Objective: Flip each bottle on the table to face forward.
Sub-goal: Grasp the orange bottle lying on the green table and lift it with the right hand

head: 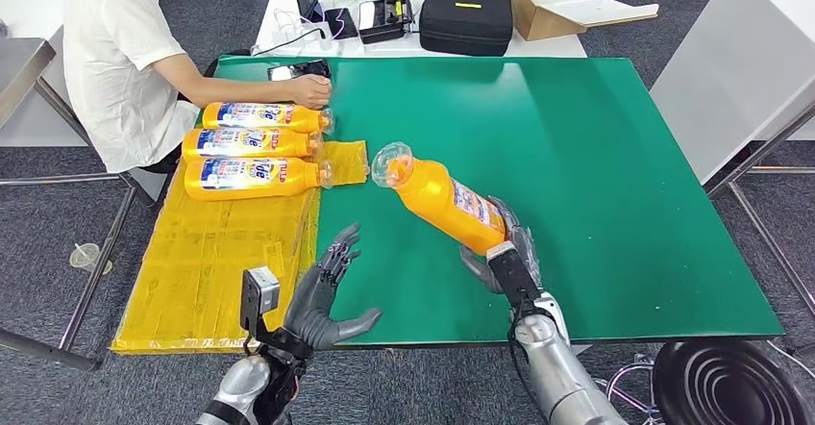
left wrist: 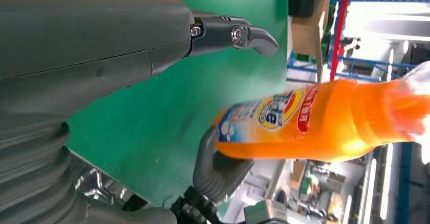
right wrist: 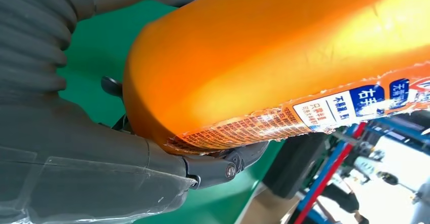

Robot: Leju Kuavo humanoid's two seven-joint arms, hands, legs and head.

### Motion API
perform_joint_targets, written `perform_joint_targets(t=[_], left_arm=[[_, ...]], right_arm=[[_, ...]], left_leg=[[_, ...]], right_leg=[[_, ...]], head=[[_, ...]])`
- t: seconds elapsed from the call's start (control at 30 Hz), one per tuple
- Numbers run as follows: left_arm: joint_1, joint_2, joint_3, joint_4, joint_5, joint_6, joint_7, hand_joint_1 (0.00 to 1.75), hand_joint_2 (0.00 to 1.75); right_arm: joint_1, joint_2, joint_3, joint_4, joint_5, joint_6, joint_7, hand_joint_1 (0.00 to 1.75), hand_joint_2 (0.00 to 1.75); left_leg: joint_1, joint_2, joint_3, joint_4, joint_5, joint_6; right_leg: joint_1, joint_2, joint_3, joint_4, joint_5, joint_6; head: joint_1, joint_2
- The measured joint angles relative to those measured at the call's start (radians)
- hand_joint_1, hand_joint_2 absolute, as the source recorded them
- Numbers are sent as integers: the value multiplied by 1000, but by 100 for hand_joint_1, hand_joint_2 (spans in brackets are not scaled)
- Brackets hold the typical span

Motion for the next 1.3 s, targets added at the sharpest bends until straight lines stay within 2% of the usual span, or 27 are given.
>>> perform_joint_targets(t=[0.43,1.3], left_arm=[[-88,-39,-3,49,79,-18,-4,0,175],[-111,-48,1,58,103,-5,-9,0,175]], right_arm=[[-20,45,124,-13,65,56,0,175,175],[-29,53,181,-9,84,56,0,175,175]], left_leg=[[0,0,-1,0,0,0],[0,0,-1,0,0,0]], right_leg=[[0,0,0,0,0,0],[0,0,-1,0,0,0]], head=[[0,0],[0,0]])
